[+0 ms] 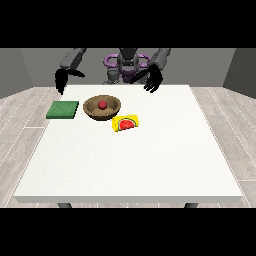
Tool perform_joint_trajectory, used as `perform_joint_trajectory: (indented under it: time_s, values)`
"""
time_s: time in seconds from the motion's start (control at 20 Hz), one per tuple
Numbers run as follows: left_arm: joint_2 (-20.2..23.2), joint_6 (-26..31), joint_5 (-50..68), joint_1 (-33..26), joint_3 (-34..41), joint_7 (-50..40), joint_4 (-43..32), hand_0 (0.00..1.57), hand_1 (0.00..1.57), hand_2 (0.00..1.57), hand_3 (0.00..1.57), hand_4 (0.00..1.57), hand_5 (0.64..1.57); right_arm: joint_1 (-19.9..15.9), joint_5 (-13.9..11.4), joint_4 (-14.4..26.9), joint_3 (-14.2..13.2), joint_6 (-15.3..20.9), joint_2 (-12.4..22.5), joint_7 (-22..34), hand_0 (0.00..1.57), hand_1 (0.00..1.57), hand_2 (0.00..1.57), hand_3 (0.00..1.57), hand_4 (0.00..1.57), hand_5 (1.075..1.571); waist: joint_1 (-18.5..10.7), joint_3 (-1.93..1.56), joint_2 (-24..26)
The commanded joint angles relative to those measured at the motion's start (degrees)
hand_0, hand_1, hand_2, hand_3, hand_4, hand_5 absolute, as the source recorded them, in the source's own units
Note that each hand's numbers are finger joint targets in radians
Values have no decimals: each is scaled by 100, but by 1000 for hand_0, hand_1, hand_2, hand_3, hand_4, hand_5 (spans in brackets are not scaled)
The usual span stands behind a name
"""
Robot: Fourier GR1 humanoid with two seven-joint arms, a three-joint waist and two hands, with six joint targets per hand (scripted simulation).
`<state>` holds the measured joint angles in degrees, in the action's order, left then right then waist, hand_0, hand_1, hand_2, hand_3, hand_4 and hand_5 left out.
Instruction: Pick the cup and pour the ball into the bowl, then pick the bowl and place it on the pad
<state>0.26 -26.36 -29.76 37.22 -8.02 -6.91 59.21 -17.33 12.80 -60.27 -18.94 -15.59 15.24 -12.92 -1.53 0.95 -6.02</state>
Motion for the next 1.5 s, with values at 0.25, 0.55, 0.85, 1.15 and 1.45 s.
perform_joint_trajectory:
  time_s: [0.25, 0.55, 0.85, 1.15, 1.45]
  values:
    - [165, 1410, 2249, -928, 323, 1895, 841, 0, 0, 0, 0, 0, 1564, -358, -261, 141, 64, 1127, -644, -111, 0, 0, 0, 0, 319, 1570, -610, -91, -381]
    - [449, 1948, 2457, -1328, 463, 2132, 1160, 0, 0, 0, 0, 0, 1564, -749, -123, 1123, -147, 1101, -479, -637, 0, 0, 0, 0, 285, 1567, -695, -97, -386]
    - [620, 2108, 2391, -1432, 530, 2202, 1481, 0, 0, 0, 0, 0, 1566, -1089, -195, 1956, -156, 1159, -407, -1229, 0, 0, 0, 0, 189, 1563, -765, -98, -609]
    - [528, 2072, 2223, -1259, 341, 1505, 2169, 0, 0, 0, 0, 0, 1566, -1470, -178, 2803, -279, 1167, -318, -1863, 0, 0, 0, 0, 100, 1563, -1000, -102, -899]
    - [812, 2493, 2613, -1444, 714, 1844, 2054, 0, 0, 0, 0, 0, 1566, -1238, 117, 3128, -449, 1510, -705, -1303, 0, 0, 0, 0, 464, 1547, -915, -98, -786]
